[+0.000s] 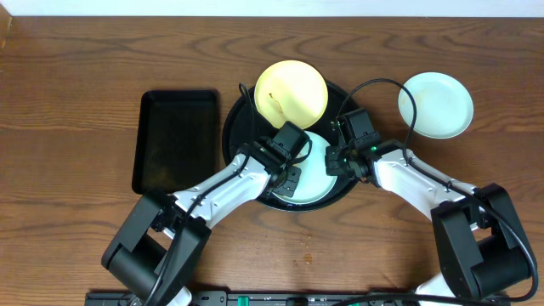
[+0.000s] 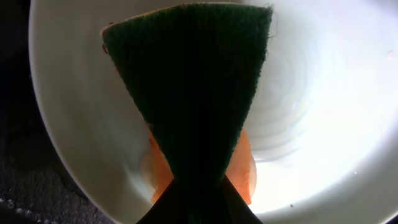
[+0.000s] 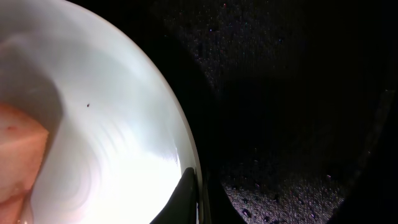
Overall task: Clean dirty plates on tray and stack at the side
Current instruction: 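Scrub the pale blue plate held by the right gripper with the sponge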
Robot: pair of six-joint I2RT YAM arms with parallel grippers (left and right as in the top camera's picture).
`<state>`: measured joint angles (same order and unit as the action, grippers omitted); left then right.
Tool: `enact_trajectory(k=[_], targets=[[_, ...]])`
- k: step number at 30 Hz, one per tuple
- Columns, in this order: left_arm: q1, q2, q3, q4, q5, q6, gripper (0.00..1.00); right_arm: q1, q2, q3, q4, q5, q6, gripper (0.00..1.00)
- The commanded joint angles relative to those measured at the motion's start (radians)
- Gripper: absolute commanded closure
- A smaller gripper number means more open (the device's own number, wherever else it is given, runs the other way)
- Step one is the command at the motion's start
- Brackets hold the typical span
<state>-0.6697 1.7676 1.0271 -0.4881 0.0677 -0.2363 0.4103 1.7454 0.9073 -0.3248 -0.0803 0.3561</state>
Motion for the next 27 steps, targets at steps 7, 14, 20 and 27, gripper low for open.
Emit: enact_trajectory(k=[7,14,20,27], targets=[[-0.004,0.026,-0.072,0.052,-0.040,-0.002,0.85,-0.003,0.008,-0.011,-0.004,0.023,0.010,0.99],[-0.004,0.026,-0.074,0.060,-0.101,-0.002,0.85,-0.003,0.008,-0.011,-0.004,0.023,0.010,0.99],[-0.004,0.026,-0.074,0.097,-0.118,-0.002,0.85,-0.003,0.008,-0.011,-0.004,0.023,0.010,0.99],[-0.004,0.026,-0.074,0.109,-0.122,-0.002,0.85,-0.003,0.008,-0.011,-0.007,0.023,0.010,0.98]])
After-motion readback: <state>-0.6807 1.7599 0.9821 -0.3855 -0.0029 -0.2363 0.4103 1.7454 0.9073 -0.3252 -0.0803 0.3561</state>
